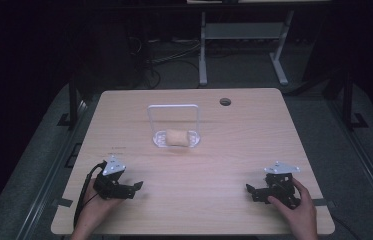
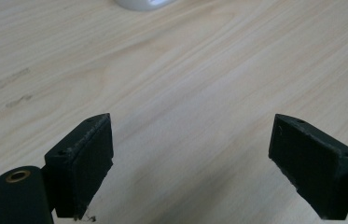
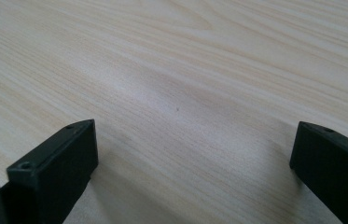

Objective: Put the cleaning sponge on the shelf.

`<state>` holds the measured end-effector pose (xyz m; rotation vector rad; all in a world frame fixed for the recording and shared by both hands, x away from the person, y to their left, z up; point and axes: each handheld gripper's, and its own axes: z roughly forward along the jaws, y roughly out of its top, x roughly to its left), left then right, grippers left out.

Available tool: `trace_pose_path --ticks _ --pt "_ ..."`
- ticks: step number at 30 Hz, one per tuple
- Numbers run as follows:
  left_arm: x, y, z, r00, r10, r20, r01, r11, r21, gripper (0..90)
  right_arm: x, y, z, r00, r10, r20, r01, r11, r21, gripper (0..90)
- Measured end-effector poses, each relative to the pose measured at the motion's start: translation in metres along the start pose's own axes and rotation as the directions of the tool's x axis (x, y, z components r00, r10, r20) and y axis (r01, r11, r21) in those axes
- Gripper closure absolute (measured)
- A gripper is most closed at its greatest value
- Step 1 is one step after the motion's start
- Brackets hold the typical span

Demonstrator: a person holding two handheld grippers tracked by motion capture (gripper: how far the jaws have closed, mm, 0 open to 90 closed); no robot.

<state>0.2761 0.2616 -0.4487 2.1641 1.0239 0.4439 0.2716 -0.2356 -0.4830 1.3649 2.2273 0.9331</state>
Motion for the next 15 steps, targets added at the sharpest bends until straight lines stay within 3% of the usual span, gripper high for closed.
trace_pose_path --ticks 7,15 --pt "0.002 -0.016 -0.003 0.9998 0.015 -0.010 -0.015 0.9998 0.016 13.4 0.000 0.000 0.000 1.0000 0.000 0.000 0.000 1.000 0.001 0.7" --pt "0.006 -0.025 -0.002 0.9999 0.004 -0.013 -0.004 0.9992 0.039 13.4 0.000 0.000 0.000 1.0000 0.000 0.000 0.000 1.000 0.001 0.7"
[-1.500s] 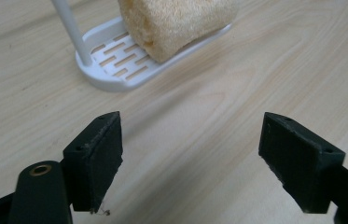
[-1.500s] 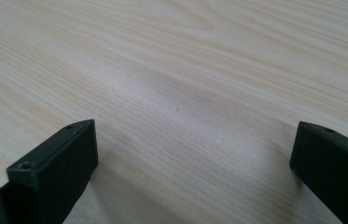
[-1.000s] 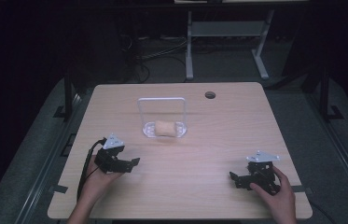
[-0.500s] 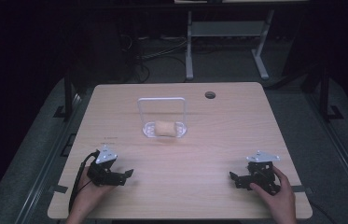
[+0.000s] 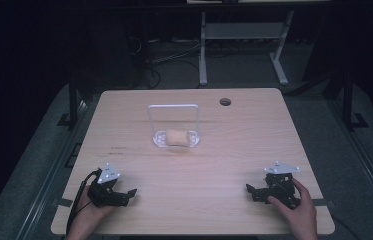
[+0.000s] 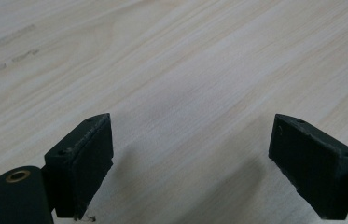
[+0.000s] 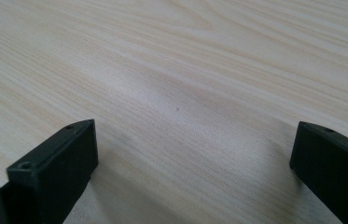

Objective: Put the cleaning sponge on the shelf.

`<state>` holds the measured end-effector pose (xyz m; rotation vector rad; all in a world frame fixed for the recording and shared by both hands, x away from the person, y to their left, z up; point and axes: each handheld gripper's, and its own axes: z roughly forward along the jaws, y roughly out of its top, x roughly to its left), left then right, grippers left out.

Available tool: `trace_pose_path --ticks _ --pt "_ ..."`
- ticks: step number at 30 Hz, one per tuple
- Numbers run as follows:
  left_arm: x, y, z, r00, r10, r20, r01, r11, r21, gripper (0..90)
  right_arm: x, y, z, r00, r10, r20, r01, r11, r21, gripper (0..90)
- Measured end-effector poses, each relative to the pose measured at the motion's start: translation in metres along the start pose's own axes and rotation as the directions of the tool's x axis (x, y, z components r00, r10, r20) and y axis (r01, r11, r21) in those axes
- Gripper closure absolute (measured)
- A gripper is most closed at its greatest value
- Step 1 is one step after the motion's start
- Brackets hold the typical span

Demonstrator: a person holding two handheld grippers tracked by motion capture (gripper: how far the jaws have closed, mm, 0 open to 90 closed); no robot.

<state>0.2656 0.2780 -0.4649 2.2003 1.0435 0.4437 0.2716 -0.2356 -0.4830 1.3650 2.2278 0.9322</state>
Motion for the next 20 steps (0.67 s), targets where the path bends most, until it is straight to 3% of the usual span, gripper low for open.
trace_pose_path --ticks 3,12,20 --pt "0.001 -0.003 0.002 1.0000 0.000 0.004 0.000 0.9999 0.016 13.4 0.000 0.000 0.000 1.0000 0.000 0.000 0.000 1.000 0.000 0.7" --pt "0.008 -0.012 0.002 0.9993 0.011 0.034 -0.009 0.9985 -0.054 13.0 0.000 0.000 0.000 1.0000 -0.001 0.000 0.001 1.000 -0.001 0.7" --pt "0.008 -0.012 0.002 0.9993 0.009 0.035 -0.008 0.9984 -0.056 13.0 0.000 0.000 0.000 1.0000 0.000 0.000 0.000 1.000 0.000 0.7"
